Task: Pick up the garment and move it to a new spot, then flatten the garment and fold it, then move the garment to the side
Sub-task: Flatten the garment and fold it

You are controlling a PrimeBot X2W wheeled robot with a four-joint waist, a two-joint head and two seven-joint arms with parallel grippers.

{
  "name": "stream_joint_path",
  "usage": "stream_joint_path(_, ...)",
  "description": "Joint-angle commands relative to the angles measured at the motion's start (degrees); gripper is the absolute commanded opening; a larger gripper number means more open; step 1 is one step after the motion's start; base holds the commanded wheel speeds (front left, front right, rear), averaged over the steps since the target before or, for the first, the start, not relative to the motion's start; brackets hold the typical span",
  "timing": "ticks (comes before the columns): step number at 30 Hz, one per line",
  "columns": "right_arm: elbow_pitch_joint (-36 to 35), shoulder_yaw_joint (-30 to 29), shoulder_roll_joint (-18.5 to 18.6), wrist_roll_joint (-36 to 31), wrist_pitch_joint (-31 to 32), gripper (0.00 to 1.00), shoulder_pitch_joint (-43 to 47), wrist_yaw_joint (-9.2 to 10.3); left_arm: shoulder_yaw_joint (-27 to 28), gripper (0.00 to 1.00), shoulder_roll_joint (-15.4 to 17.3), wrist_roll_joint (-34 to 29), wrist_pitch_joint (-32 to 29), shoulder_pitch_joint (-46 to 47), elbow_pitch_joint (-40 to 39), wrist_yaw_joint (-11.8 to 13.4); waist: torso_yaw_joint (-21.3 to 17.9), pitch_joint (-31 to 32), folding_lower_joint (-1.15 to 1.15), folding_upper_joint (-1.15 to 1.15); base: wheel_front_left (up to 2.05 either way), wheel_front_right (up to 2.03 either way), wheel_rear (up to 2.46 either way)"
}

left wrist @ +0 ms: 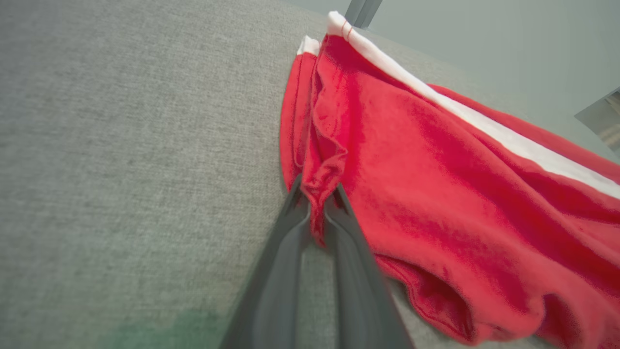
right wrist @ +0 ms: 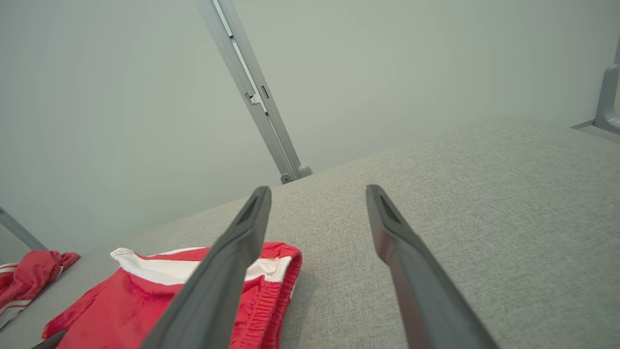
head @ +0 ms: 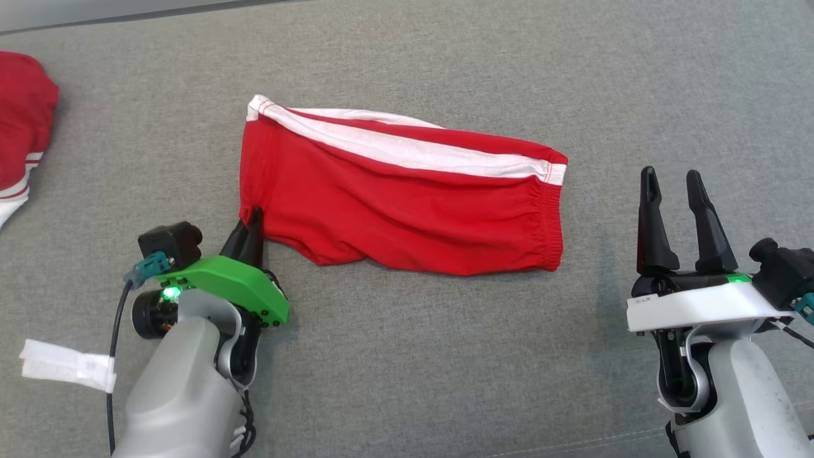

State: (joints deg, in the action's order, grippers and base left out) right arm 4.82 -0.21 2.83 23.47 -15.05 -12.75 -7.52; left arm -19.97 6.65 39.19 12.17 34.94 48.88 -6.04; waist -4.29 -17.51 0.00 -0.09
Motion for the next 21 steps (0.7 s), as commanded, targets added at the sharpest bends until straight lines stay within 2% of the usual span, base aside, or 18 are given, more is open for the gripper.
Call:
stream_joint_path(1, 0.26, -0.29, 0.12, -0.62, -0.17, 1.00, 1.17, 0.06, 0.40, 0.00, -0.10, 0.43, 0.84, -2.53, -1.97, 0.37, 1.77, 1.66, 0.00, 0.09, 0.00, 0.00, 0.00)
stream_joint_path(12, 2.34, -1.64, 0.13, -2.79, -0.17, 1.00, 4.08, 0.06, 2.25, 0.00, -1.43, 2.26, 2.69, -17.44, -15.58, 3.61, 6.25, 6.05, 0.00, 0.09, 0.00, 0.00, 0.00)
stream_joint_path(21, 3.92, -1.29, 0.13, -3.64, -0.17, 1.00, 5.04, 0.06, 2.99, 0.00, -1.56, 2.40, 2.94, -23.27, -19.74, 5.52, 7.40, 7.81, 0.00, 0.09, 0.00, 0.00, 0.00)
